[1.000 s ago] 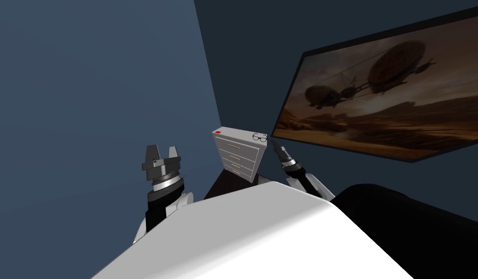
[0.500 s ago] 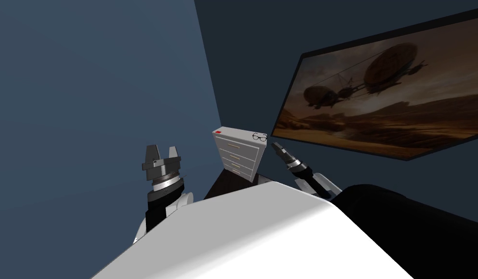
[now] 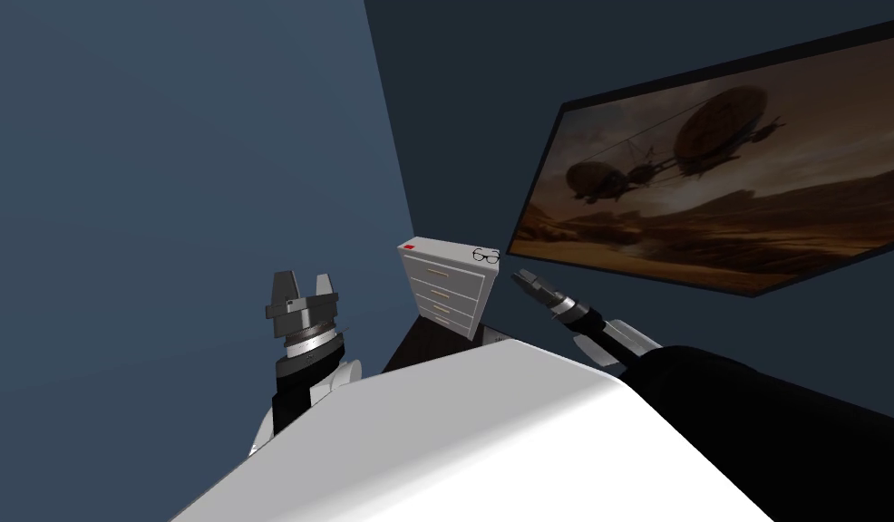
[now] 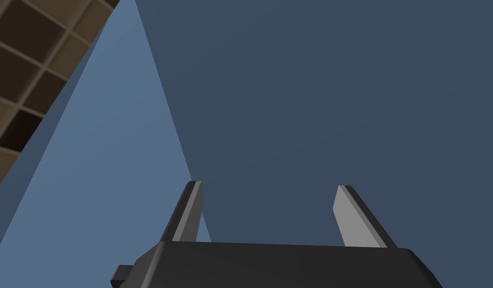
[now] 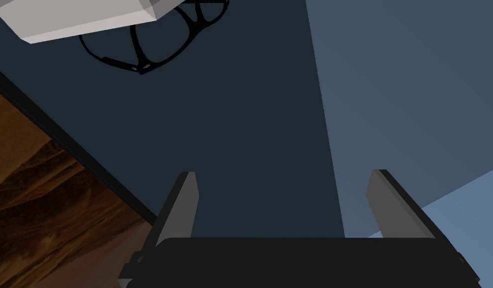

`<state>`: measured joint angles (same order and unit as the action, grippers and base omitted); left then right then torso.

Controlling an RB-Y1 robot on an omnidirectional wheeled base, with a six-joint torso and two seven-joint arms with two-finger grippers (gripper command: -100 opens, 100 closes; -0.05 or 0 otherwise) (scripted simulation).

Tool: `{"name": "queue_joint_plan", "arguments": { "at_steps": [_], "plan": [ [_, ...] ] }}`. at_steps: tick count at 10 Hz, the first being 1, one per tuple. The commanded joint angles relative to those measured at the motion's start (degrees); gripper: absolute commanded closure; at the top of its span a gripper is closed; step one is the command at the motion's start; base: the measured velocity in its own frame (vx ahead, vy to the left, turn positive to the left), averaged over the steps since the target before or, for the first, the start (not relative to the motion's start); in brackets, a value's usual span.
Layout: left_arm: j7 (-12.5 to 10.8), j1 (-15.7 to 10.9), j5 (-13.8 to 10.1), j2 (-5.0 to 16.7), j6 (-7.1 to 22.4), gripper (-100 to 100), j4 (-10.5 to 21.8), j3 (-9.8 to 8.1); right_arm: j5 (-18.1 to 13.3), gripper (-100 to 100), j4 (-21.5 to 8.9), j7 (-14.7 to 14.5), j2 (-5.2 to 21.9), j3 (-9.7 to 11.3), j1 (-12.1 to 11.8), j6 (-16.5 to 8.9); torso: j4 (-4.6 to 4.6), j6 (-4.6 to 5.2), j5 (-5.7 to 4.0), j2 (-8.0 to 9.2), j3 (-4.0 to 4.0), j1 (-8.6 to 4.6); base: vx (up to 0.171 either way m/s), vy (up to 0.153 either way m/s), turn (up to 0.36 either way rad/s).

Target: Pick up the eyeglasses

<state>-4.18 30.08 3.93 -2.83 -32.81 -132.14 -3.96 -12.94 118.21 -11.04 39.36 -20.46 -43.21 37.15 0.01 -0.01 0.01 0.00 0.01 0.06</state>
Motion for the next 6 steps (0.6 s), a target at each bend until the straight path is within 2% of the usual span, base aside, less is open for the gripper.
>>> {"name": "queue_joint_plan", "arguments": {
  "at_steps": [1, 2, 3, 4, 5, 6],
  "plan": [
    [0.0, 0.0, 0.0, 0.0, 0.0, 0, 0.0, 0.00, -0.7, -100, -0.5, -0.5, 2.6, -0.9, -1.4, 0.7, 0.00, 0.00, 0.00, 0.00, 0.00, 0.00, -0.004, 0.025, -0.010],
    [0.0, 0.0, 0.0, 0.0, 0.0, 0, 0.0, 0.00, -1.9, -100, -2.4, -0.9, 4.6, -2.8, -2.9, 1.4, 0.00, 0.00, 0.01, 0.01, 0.00, 0.02, -0.007, 0.029, -0.025],
    [0.0, 0.0, 0.0, 0.0, 0.0, 0, 0.0, 0.00, -1.9, -100, -2.4, -0.9, 6.5, -2.8, -2.9, 1.4, 0.00, 0.01, 0.01, 0.02, 0.01, 0.03, -0.006, 0.025, -0.019],
    [0.0, 0.0, 0.0, 0.0, 0.0, 0, 0.0, 0.00, -3.1, -100, -4.3, -1.2, 8.4, -4.6, -4.4, 2.1, 0.00, -0.01, 0.01, 0.01, 0.01, 0.03, -0.002, 0.031, -0.022],
    [0.0, 0.0, 0.0, 0.0, 0.0, 0, 0.0, 0.00, -3.1, -100, -4.3, -1.2, 10.1, -4.6, -4.4, 2.1, 0.00, 0.01, 0.01, 0.00, 0.00, 0.04, 0.000, 0.027, -0.018],
    [0.0, 0.0, 0.0, 0.0, 0.0, 0, 0.0, 0.00, -4.4, -100, -6.4, -1.5, 11.9, -6.4, -5.8, 2.9, 0.00, -0.01, 0.01, -0.01, -0.01, 0.04, 0.002, 0.036, -0.028]
  ]
}}
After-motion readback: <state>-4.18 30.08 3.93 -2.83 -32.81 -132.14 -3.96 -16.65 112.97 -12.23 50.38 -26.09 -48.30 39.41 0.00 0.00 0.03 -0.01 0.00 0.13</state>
